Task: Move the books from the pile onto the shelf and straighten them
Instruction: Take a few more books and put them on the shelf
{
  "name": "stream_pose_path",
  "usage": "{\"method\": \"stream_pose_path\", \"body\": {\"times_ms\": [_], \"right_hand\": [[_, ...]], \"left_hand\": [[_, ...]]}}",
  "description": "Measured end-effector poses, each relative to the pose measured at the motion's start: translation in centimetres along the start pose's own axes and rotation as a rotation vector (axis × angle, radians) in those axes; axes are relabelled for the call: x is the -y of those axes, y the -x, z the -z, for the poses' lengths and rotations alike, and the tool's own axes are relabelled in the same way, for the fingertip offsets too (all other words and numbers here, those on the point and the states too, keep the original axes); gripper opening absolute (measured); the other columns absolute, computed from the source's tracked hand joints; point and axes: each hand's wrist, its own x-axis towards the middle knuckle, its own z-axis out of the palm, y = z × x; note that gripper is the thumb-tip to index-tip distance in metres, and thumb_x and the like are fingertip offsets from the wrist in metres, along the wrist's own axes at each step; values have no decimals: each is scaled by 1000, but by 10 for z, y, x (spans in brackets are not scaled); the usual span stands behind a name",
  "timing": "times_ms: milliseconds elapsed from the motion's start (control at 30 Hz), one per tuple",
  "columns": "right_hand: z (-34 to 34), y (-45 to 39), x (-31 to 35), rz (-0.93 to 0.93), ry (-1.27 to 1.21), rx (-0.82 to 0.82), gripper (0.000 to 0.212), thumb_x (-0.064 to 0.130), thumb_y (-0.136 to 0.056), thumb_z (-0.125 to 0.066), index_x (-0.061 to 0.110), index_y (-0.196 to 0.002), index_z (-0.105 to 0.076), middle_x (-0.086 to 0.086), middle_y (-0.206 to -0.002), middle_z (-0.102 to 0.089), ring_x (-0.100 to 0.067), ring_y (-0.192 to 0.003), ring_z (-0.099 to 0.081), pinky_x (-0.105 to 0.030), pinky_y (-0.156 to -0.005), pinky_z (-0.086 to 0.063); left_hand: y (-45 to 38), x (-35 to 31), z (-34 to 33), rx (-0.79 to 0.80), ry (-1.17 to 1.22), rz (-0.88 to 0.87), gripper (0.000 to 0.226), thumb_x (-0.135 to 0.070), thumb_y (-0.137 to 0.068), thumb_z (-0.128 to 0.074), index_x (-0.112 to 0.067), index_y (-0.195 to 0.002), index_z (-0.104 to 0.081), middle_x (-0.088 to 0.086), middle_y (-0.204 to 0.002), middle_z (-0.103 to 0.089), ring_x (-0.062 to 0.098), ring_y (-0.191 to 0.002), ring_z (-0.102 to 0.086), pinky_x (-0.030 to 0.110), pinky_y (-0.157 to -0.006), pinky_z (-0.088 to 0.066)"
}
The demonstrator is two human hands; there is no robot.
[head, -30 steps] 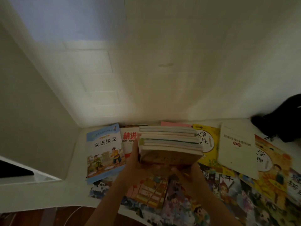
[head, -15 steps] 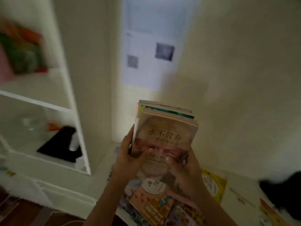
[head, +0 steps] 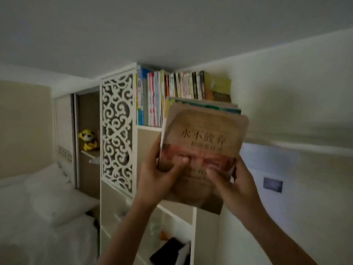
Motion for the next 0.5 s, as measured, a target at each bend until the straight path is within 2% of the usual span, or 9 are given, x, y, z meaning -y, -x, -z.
{"method": "stream_pose_path", "body": {"times_ms": [100, 167, 267, 300, 367, 433, 500], "right_hand": [[23, -65, 48, 69, 73, -19, 42, 13, -85, -70, 24, -122, -56, 13, -105, -68, 3, -91, -66, -17, -67, -56], [46, -106, 70, 56, 127, 14, 36, 8, -85, -70, 21, -116, -59, 7, -102, -70, -5, -88, -68, -19, -66, -54], [83, -154, 87, 34, 260, 77, 34, 0, -83, -67, 19, -112, -62, 3, -96, -72, -13, -88, -68, -24, -68, -54], [95, -168, 88, 19, 288, 100, 35, -2, -84, -65, 19, -112, -62, 3, -93, -72, -13, -86, -68, -25, -66, -55], [117, -191, 81, -42, 351, 106, 39, 0, -86, -64, 22, -117, -60, 0, -97, -71, -20, -88, -67, -33, -69, -55], [135, -206, 66, -104, 398, 116, 45, 0, -86, -64, 26, -122, -56, -7, -104, -69, -26, -89, -65, -41, -71, -52], [147, -217, 45, -153, 420, 125, 48, -3, -88, -60, 26, -126, -54, -11, -99, -67, -27, -81, -62, -41, -67, -51]], "left_hand": [[-65, -25, -22, -16, 59, -37, 54, -27, -80, -76, -20, -127, -52, -3, -114, -67, 13, -102, -67, 37, -81, -58], [-103, -27, -46, -32, 66, -73, 55, -35, -81, -73, -31, -130, -49, -6, -118, -65, 13, -107, -64, 42, -87, -56], [-149, -26, -89, -75, 112, -105, 38, -28, -86, -67, -45, -116, -51, -13, -99, -65, 3, -92, -64, 35, -83, -58], [-161, -25, -104, -78, 135, -98, 36, -25, -88, -65, -43, -116, -50, -13, -92, -63, 3, -86, -64, 32, -82, -58], [-183, -16, -131, -73, 159, -90, 43, -21, -89, -62, -32, -129, -50, -12, -84, -57, 4, -78, -58, 26, -80, -57], [-198, 3, -151, -69, 140, -86, 47, -18, -89, -60, -30, -133, -49, -11, -88, -58, 5, -80, -58, 26, -81, -55], [-205, 24, -167, -55, 100, -28, 51, -18, -88, -59, -31, -135, -47, -5, -105, -63, 9, -94, -61, 33, -88, -54]]}}
